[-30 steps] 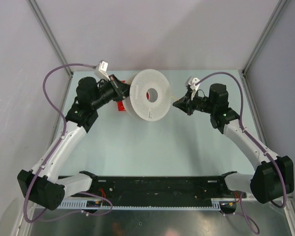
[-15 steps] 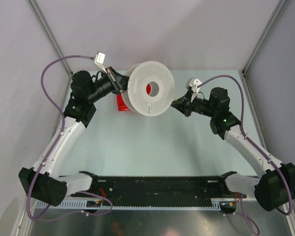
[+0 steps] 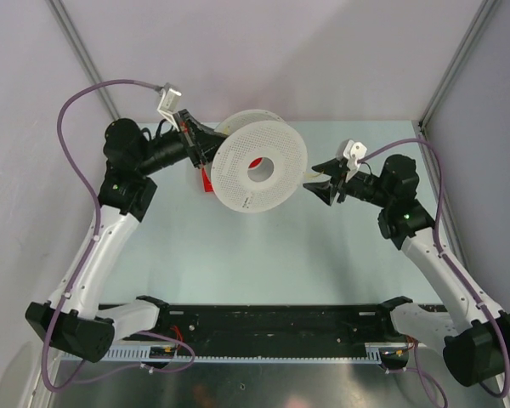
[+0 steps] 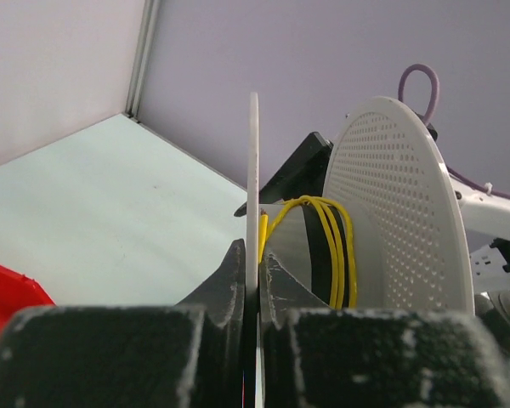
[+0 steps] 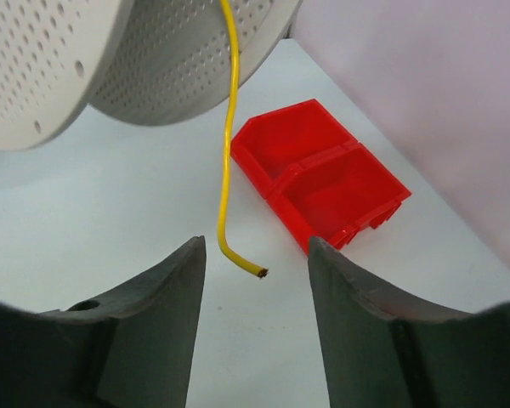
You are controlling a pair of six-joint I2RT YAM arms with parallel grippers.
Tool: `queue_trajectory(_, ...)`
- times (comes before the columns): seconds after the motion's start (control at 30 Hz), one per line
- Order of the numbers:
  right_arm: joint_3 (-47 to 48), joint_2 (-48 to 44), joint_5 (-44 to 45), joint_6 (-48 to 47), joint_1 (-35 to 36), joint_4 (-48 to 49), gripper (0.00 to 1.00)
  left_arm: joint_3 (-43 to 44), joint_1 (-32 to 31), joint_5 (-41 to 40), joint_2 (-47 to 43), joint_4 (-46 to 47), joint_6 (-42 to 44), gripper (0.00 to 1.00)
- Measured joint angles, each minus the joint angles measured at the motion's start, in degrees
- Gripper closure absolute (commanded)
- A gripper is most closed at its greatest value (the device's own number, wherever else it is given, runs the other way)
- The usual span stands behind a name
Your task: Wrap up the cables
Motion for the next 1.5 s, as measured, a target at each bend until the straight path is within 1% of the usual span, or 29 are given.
queue_trajectory(0.17,0.0,-2.4,-0.3,-2.9,0.0,-4.5,0.21,0.2,0.0,2.4,-0.7,-0.3,2.2,1.00)
queue_trajectory(0.23,0.0,-3.4,-0.4,-3.8,0.0,-6.4,0.15,0.3,0.0,3.3,-0.7,-0.5,2.3,1.00)
queue_trajectory(0.43,-0.2,-7.1,-0.4,-7.0,-0.3,-12.2,0.10,1.7,0.0,6.1,-0.7,-1.4,2.9,1.00)
queue_trajectory(0.53,-0.3,-10.3,-1.3,-10.4,-1.6,-15.3,0.09,1.8,0.0,7.1,-0.7,-1.7,3.7,1.00)
queue_trajectory(0.73,-0.3,-16.3,-3.0,-16.0,-2.9,-18.3,0.15,1.8,0.1,7.6,-0.7,-2.3,4.7,1.00)
queue_trajectory(1.0,2.7,-15.9,-3.8,-26.3,-2.4,-21.6,0.33,1.8,0.1,7.8,-0.5,-3.1,5.7,1.00)
queue_trajectory(1.17,3.3,-14.0,-2.0,-34.4,1.8,-24.0,0.38,1.8,0.0,7.7,-0.3,-3.8,6.3,1.00)
queue_trajectory(1.3,3.6,-13.1,0.9,-40.4,6.1,-24.9,0.45,1.8,0.0,7.7,-0.3,-4.4,6.8,1.00)
queue_trajectory(1.4,3.8,-12.4,2.8,-43.4,8.0,-24.9,0.52,1.8,0.0,7.7,-0.3,-4.7,6.8,1.00)
queue_trajectory(1.5,3.9,-11.5,4.7,-45.9,8.8,-25.0,0.56,1.8,0.0,7.7,-0.3,-5.4,7.1,1.00)
